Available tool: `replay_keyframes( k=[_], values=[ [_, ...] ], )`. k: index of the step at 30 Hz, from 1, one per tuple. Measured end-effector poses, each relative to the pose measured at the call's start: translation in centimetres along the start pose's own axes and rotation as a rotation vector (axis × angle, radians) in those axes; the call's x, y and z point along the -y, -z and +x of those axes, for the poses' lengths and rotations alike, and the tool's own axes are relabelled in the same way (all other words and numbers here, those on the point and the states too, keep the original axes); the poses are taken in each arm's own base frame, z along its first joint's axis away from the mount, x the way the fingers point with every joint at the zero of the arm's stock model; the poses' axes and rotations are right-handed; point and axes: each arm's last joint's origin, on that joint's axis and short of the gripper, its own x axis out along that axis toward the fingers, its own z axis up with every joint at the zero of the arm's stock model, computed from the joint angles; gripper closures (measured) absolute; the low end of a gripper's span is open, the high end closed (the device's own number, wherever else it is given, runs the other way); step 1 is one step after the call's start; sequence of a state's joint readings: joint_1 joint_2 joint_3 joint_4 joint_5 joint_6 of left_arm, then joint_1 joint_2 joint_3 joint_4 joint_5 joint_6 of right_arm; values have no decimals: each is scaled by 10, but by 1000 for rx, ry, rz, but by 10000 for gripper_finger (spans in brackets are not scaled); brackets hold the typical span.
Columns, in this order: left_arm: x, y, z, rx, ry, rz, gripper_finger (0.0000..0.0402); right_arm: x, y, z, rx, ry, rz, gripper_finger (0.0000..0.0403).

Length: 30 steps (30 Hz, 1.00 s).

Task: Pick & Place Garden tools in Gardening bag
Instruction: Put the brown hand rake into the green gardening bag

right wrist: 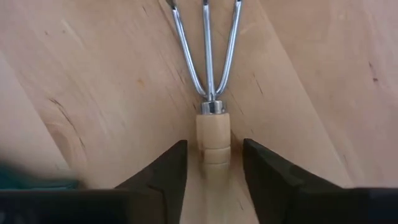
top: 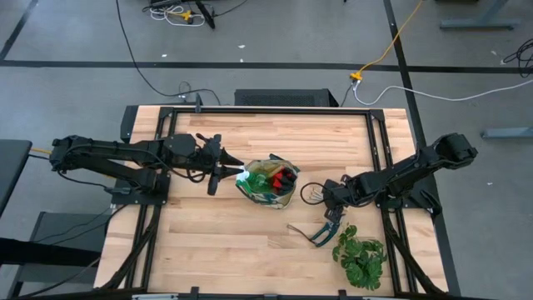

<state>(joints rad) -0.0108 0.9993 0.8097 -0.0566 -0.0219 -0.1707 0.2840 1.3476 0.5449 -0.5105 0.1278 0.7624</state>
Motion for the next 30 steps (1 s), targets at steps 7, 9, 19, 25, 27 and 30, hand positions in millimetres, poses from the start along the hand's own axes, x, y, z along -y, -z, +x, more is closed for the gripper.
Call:
replay_keyframes(
  k=[7,9,19,25,27,30],
  values=[
    [0,0,0,0,0,1,290,0,0,0,-6,-11,16,337],
    [0,0,0,0,0,1,290,-1,0,0,-7,-16,16,359],
    [0,0,0,0,0,2,290,-3,-1,0,-3,-44,11,362],
    [0,0,0,0,0,1,290,-7,-5,-1,25,-93,-8,362],
    [0,0,0,0,0,2,290,-6,-5,-1,36,-87,-9,362],
    [0,0,0,0,0,2,290,-6,-6,-3,57,-80,-7,362]
  ],
)
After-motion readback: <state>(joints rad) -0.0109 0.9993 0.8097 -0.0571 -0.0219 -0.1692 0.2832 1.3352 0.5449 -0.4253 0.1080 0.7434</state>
